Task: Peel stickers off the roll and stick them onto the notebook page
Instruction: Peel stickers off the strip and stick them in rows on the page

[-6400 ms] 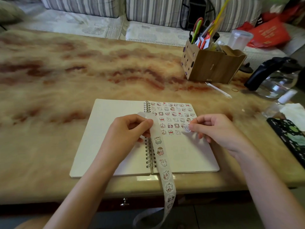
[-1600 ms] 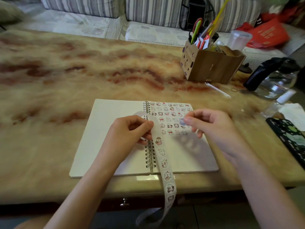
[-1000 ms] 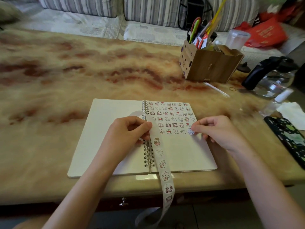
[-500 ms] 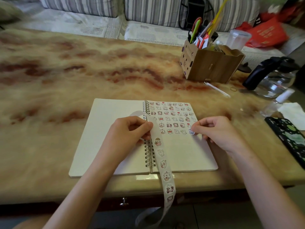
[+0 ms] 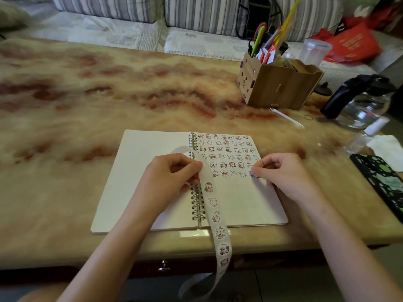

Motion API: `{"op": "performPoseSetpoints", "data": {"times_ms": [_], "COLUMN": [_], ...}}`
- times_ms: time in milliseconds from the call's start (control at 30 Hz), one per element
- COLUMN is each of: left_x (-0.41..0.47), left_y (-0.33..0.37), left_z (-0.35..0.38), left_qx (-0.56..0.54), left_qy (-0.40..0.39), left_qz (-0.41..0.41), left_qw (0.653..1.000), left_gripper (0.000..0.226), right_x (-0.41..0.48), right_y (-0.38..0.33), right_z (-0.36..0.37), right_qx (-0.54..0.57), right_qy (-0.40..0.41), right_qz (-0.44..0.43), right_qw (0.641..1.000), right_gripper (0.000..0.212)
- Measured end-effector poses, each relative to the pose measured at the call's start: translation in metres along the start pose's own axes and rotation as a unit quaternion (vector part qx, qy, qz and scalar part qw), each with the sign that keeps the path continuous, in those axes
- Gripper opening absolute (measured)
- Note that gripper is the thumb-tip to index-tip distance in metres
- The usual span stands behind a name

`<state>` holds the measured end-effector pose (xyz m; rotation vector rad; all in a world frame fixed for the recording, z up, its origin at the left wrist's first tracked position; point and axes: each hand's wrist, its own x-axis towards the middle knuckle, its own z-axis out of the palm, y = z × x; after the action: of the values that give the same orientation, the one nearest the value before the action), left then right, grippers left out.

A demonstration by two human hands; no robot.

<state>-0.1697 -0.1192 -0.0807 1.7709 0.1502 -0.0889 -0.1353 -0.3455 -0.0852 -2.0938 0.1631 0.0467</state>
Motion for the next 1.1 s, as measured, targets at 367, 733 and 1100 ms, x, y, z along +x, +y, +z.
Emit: {"op": "performPoseSetpoints", "data": {"times_ms": [367, 733, 1100], "left_x": [0.000, 0.001, 0.001], "left_y": [-0.001, -0.002, -0.003], "left_z": [0.000, 0.001, 0.001], "left_qx": [0.000, -0.003, -0.010], "left_qy": [0.004, 0.005, 0.003], "left_qz": [-0.001, 0.001, 0.005], "left_qw": [1.000, 1.000, 1.000], "left_gripper": [0.013, 0.013, 0.013], "right_x": [0.007, 0.010, 0.012], "right_y": [0.010, 0.015, 0.013], "right_z": [-0.004, -0.007, -0.009], "right_qx": [-0.018, -0.036, -0.027], "right_qy": [0.013, -0.019, -0.028], "right_qz": [-0.011, -0.002, 0.018], "right_qw": [1.000, 0.999, 0.999], "right_gripper": [0.029, 0.024, 0.028]}}
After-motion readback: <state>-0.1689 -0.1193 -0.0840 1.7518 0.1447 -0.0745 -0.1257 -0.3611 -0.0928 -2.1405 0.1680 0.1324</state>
